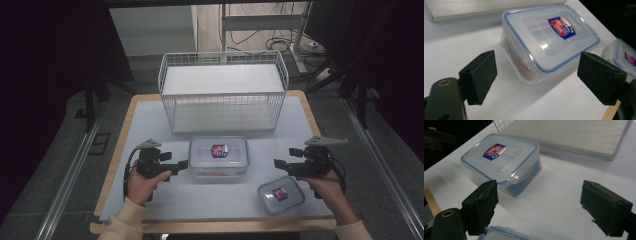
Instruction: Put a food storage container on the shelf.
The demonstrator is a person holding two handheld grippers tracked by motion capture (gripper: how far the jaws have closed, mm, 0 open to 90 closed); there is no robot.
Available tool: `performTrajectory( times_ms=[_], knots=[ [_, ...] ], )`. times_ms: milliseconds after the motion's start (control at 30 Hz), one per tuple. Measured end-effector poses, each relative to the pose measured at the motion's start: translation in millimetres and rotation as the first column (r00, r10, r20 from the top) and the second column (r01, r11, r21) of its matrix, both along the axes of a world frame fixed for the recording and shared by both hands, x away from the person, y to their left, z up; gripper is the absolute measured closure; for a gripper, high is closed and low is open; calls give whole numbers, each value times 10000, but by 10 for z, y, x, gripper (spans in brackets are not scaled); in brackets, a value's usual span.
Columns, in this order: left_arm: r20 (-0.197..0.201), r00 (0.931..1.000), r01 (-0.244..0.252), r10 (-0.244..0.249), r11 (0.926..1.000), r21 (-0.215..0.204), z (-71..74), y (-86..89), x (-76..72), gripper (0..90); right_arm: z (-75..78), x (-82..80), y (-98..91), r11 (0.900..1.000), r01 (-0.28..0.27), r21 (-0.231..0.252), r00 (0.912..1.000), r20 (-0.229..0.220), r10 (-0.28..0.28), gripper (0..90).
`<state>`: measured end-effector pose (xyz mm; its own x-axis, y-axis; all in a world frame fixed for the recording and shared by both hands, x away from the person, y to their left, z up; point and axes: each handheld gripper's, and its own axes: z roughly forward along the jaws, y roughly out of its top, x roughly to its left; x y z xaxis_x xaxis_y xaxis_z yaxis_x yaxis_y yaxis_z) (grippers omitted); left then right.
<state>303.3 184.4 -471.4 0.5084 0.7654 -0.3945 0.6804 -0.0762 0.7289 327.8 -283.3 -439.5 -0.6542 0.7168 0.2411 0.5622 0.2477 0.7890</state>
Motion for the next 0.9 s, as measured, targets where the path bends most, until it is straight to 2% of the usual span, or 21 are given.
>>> performTrajectory(
  times_ms=[133,200,333,467,600,667,800,867,900],
  knots=[
    [-315,9995,-88,82,9998,-172,-18,-7,79,136,28,30,138,9999,-101,-99,9998,-161,100,133],
    [-367,9993,-76,69,9998,-201,-9,6,84,133,48,46,248,9998,-153,97,9991,-395,156,133],
    [-674,9977,-89,42,9975,-701,-29,-13,182,131,38,114,400,9995,-292,80,9966,-773,298,133],
    [-810,9967,-58,7,9980,-626,-46,-80,249,126,38,160,499,9989,-475,39,9945,-938,477,134],
    [-1044,9944,93,-171,9972,-742,-68,-143,320,120,7,234,559,9983,-505,292,9913,-1204,536,144],
    [-1319,9910,129,-235,9966,-809,-117,-170,396,115,-16,286,591,9985,-507,203,9904,-1279,529,148],
    [-1603,9864,252,-371,9968,-756,-188,-200,460,108,-35,323,593,9988,-445,206,9899,-1337,469,151],
    [-1949,9790,415,-599,9944,-970,-257,-219,516,96,-55,346,591,9989,-415,229,9893,-1391,443,153],
    [-2015,9776,384,-602,9932,-1101,-278,-227,530,94,-67,358,597,9991,-393,183,9890,-1419,415,154]
  ],
)
